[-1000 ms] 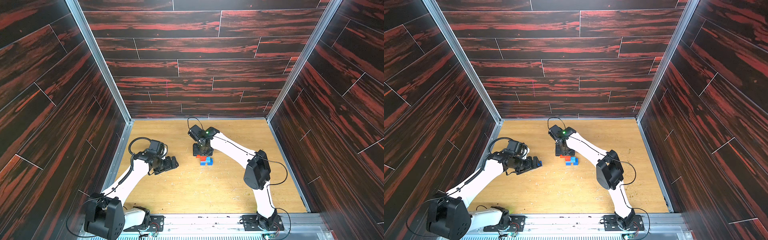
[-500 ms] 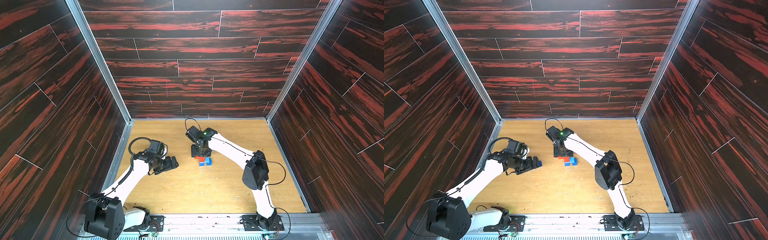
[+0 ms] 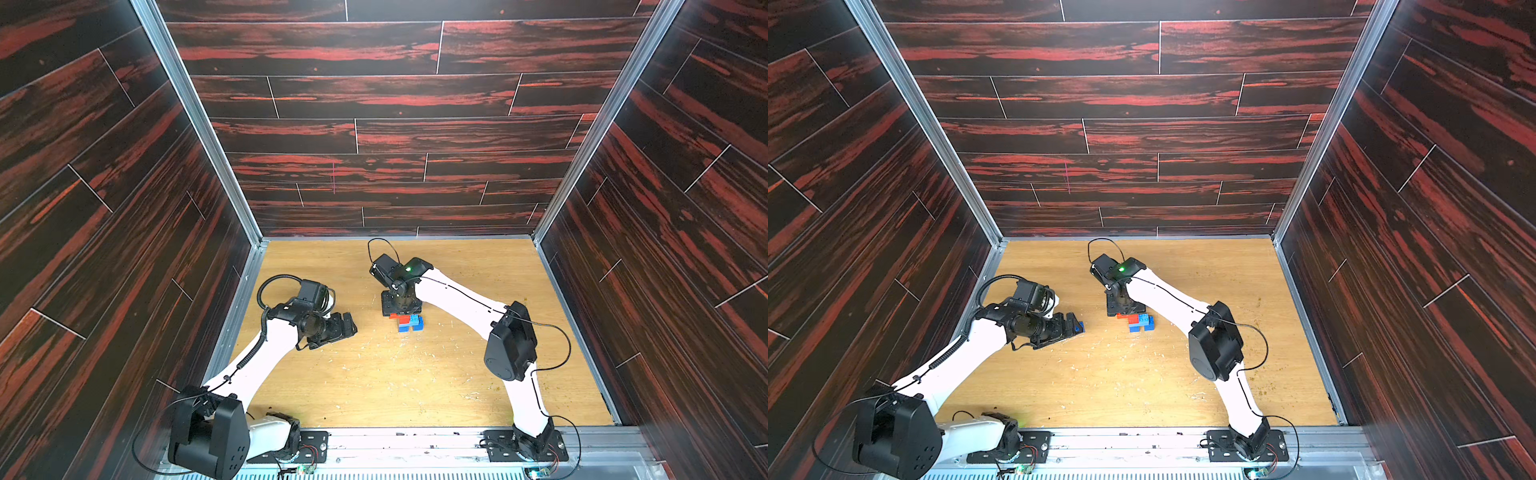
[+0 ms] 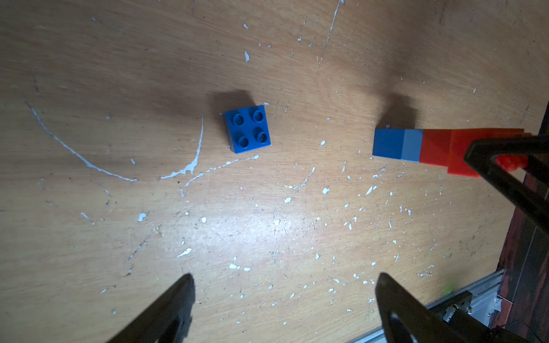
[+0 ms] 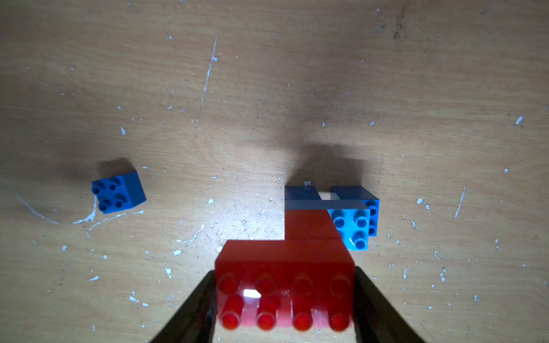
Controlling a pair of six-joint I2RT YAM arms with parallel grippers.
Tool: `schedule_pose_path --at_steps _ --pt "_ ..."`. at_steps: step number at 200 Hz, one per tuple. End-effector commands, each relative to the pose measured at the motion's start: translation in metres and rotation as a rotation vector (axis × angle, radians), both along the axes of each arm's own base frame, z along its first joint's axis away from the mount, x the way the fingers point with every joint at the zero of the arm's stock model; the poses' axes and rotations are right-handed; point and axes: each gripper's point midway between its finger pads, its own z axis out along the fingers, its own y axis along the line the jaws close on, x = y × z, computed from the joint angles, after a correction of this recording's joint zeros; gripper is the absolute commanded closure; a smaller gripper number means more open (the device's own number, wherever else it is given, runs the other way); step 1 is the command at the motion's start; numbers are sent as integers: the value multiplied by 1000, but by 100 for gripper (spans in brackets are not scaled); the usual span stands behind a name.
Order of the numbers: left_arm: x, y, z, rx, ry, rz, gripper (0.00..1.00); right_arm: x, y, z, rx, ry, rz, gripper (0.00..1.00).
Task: Assemble a giraffe with lego
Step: Assemble the lego brick with the lego brick.
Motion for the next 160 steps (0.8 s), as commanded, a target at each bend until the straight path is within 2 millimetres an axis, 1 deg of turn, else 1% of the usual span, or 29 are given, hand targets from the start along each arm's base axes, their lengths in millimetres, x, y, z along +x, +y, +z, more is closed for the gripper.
schedule_pose_path --at_steps 1,28,71,113,137,160 --pt "0 2 1 6 -4 -1 4 -18 2 -25 -20 78 32 64" --pt "0 2 1 6 -2 -3 4 -20 3 -28 -16 93 45 64" --pt "0 2 1 6 -1 -3 4 -27 2 -40 -14 143 60 64" --pt "0 2 0 7 0 -3 4 -28 -1 -36 29 180 56 63" --pt "0 2 1 5 -2 -3 5 -27 -10 -36 -10 176 50 63" --pt "0 2 1 8 -1 -4 5 -26 -13 -37 -26 176 51 63"
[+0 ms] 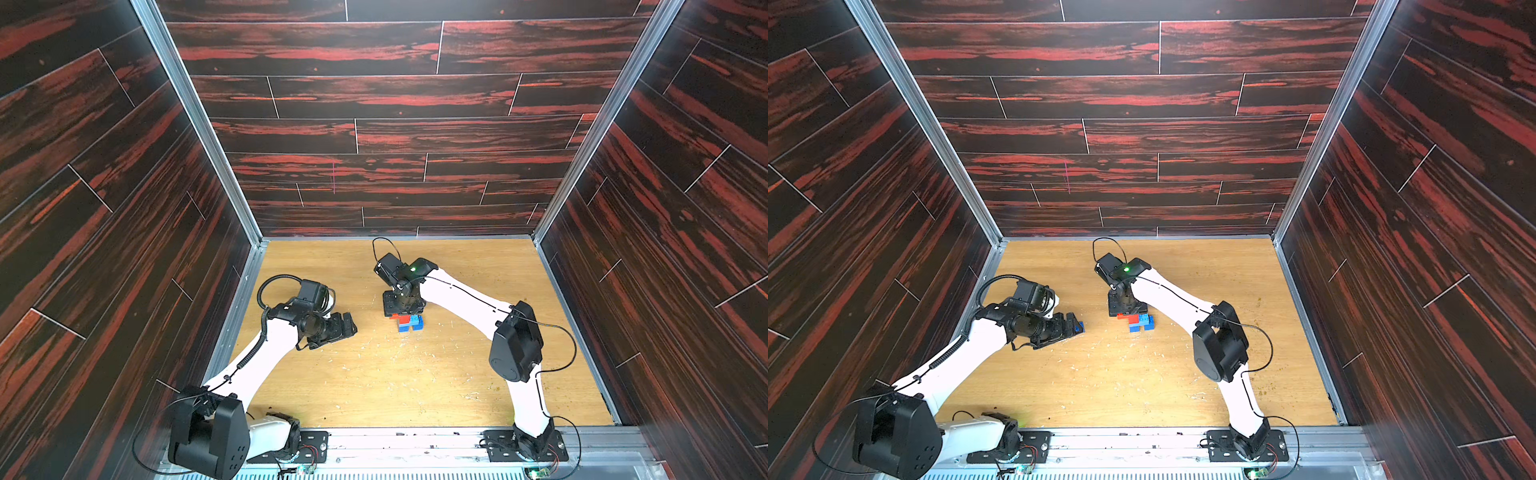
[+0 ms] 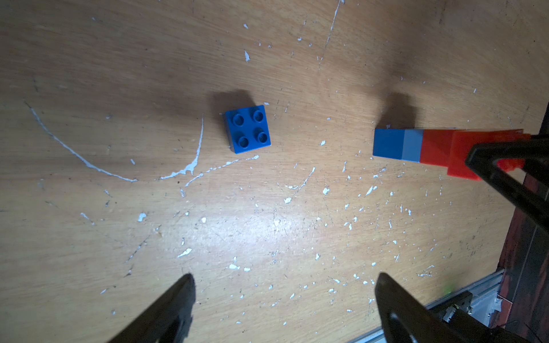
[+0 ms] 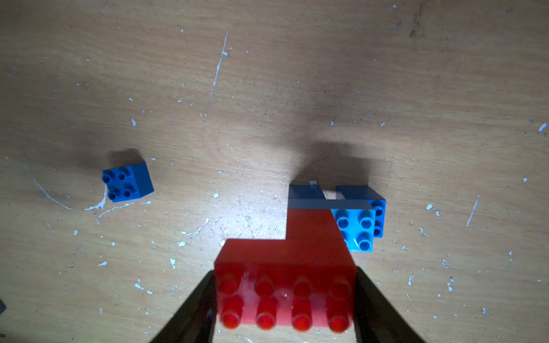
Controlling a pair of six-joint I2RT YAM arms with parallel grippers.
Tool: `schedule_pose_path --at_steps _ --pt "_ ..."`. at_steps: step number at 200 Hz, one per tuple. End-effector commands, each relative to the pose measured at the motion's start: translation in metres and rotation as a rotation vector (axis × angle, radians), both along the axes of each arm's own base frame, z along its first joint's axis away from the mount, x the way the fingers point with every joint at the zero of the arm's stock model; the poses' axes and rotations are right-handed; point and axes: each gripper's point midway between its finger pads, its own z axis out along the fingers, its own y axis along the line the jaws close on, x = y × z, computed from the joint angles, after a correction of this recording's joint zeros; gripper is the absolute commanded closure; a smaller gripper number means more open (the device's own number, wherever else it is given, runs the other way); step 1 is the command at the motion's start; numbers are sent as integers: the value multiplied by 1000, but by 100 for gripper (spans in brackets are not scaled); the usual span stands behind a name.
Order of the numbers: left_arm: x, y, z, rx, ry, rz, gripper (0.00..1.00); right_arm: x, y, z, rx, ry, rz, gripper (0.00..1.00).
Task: Assemble a giraffe with lego
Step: Assemble the lego brick with the lego brick.
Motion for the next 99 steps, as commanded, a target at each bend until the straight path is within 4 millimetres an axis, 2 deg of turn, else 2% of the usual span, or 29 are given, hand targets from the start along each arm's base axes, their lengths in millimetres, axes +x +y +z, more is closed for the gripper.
schedule_pose_path --at_steps 1,50,99 --pt "-1 2 1 8 -2 -3 5 -25 -12 -36 -75 152 17 63" --pt "-2 3 -1 13 4 -1 5 -22 -13 -37 -98 146 23 61" --pt "-2 4 0 13 1 2 5 -12 -12 -19 -86 90 27 57"
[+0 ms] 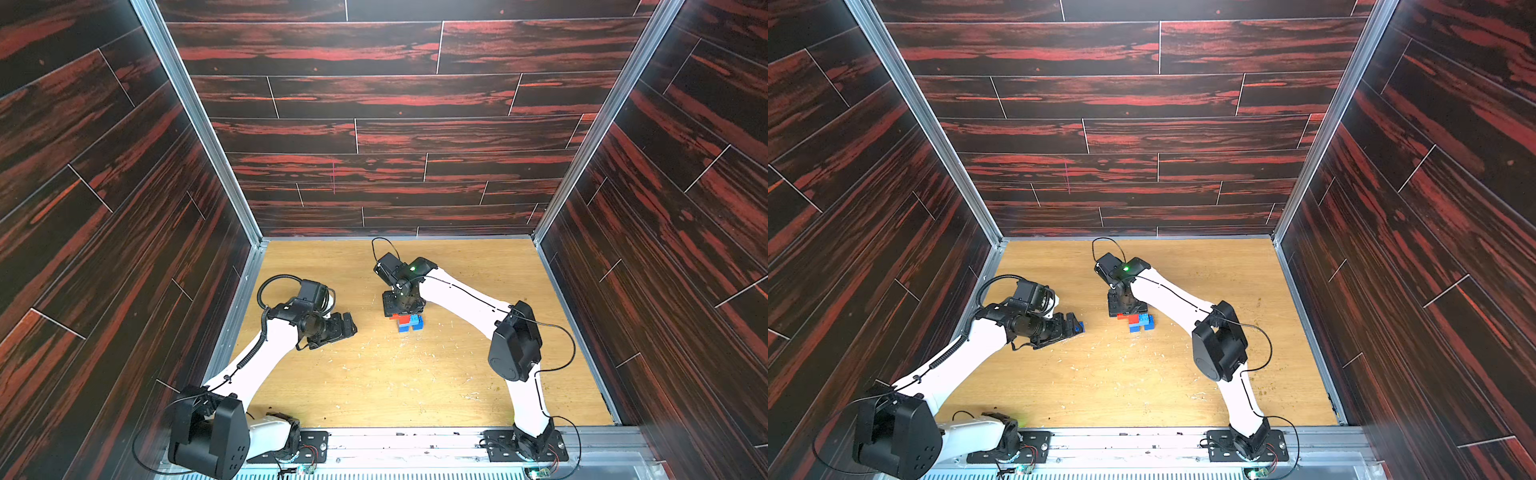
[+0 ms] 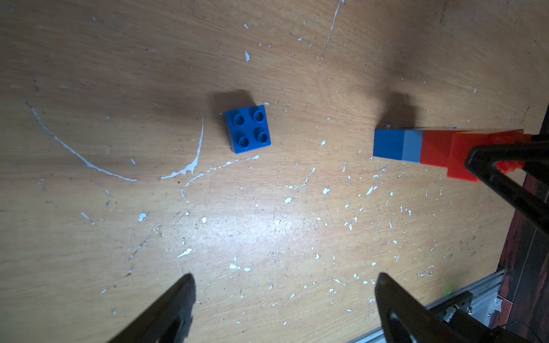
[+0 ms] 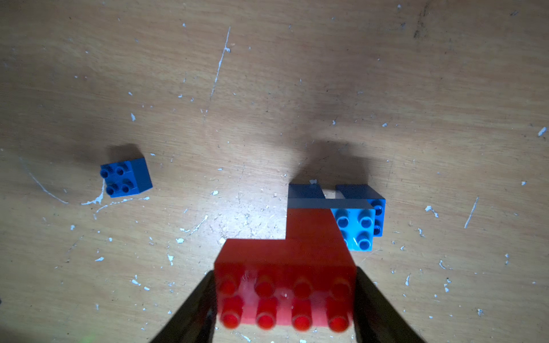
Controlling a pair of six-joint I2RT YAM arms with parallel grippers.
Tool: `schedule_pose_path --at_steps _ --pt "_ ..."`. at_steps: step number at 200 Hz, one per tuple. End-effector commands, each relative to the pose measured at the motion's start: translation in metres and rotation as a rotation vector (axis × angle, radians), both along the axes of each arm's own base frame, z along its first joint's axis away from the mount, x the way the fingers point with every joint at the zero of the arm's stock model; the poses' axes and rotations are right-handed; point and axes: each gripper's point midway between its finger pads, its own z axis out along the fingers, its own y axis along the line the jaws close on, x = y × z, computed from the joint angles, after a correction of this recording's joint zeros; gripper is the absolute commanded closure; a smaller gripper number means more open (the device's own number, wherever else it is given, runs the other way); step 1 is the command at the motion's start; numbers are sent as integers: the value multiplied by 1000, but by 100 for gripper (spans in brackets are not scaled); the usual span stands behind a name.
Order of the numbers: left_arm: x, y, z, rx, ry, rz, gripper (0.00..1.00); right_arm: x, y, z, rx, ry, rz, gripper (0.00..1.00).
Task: Assemble a giraffe with lego
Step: Assemble the lego brick with the lego brick.
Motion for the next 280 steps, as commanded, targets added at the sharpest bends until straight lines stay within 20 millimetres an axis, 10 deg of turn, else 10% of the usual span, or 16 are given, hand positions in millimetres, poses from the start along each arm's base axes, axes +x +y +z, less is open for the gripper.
schedule_pose_path --at_steps 1,215,280 --pt "-2 3 0 13 1 1 5 -11 -12 -19 -76 79 7 57" --pt "0 4 -1 17 5 4 5 -3 -10 -6 -31 9 24 21" --pt "2 6 -2 29 5 17 5 2 -9 32 21 -96 45 2"
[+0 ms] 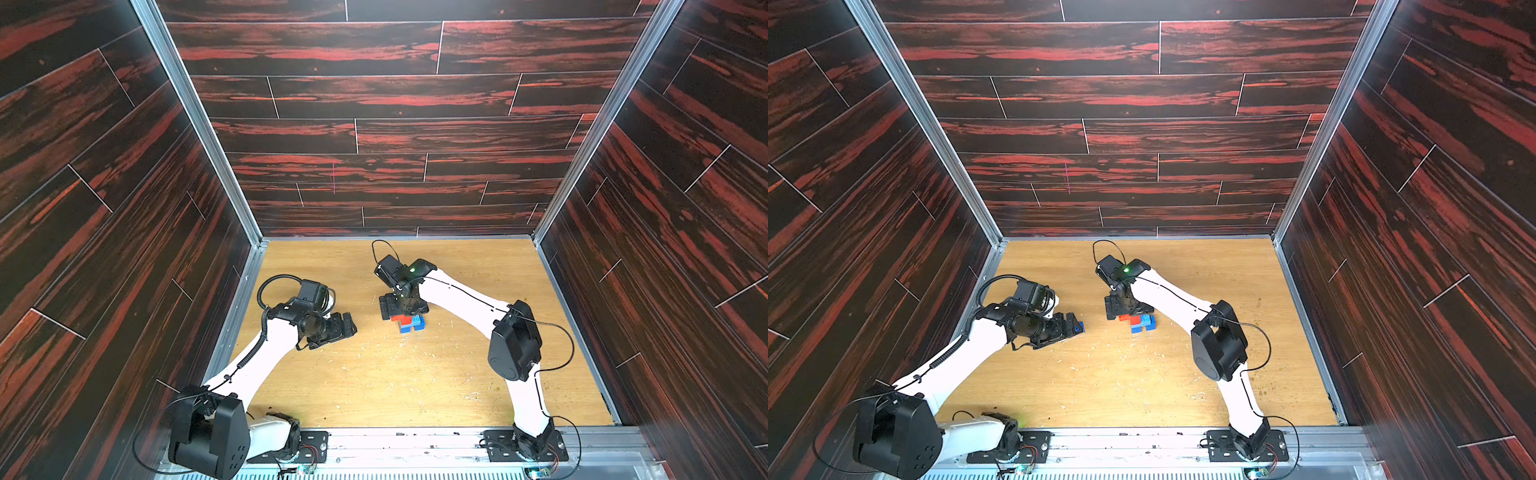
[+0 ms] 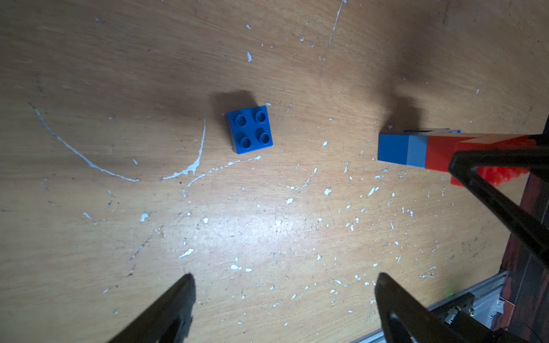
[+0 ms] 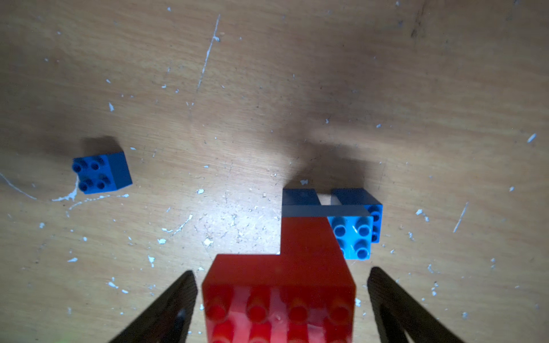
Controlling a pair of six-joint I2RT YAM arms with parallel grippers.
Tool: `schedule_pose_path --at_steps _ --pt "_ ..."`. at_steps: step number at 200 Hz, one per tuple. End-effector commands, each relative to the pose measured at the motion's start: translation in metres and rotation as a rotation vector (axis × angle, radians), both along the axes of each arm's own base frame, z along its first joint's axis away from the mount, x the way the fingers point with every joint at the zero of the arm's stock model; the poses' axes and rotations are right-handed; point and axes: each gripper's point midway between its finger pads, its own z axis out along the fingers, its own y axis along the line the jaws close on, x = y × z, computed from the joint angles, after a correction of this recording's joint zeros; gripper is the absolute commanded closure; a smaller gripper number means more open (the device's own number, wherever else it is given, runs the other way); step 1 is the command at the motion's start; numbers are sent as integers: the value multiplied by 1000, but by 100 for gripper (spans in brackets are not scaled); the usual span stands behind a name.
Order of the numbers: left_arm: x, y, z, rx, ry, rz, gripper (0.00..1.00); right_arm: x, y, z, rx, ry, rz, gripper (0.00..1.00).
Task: Assemble a giraffe with lego
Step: Assemble the lego brick with the lego brick, then pick up the lego brick from the center of the board.
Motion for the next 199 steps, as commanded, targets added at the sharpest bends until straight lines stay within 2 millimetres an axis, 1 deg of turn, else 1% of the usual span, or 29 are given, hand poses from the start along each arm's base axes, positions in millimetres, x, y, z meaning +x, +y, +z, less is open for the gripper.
schedule_pose_path --at_steps 1,26,40,57,81,88,111,132,161,173,187,199 --pt "1 5 -1 20 5 14 5 0 -2 36 52 -76 15 2" --pt "3 10 -3 46 9 49 4 -8 -1 55 47 -128 47 1" --pt "4 21 -1 88 9 95 3 -13 4 67 32 -161 76 1" --pt "7 35 4 121 0 149 2 -20 17 76 28 -160 123 1" --pt "12 52 8 133 -8 215 0 -29 46 75 32 -153 205 4" --pt "13 59 9 140 -4 238 0 -31 56 72 39 -147 223 6" --pt "13 83 7 168 31 308 0 -33 86 61 67 -133 277 7" --pt "12 105 7 184 51 371 0 -33 112 43 99 -108 320 7" --pt "10 133 9 192 45 461 0 -23 131 17 93 -92 332 8" --pt "9 142 9 185 50 492 0 -23 139 6 98 -75 342 8" --pt "8 147 8 171 55 513 0 -21 146 -8 98 -57 344 8" --pt "7 148 6 159 53 523 0 -21 152 -21 103 -41 349 8"
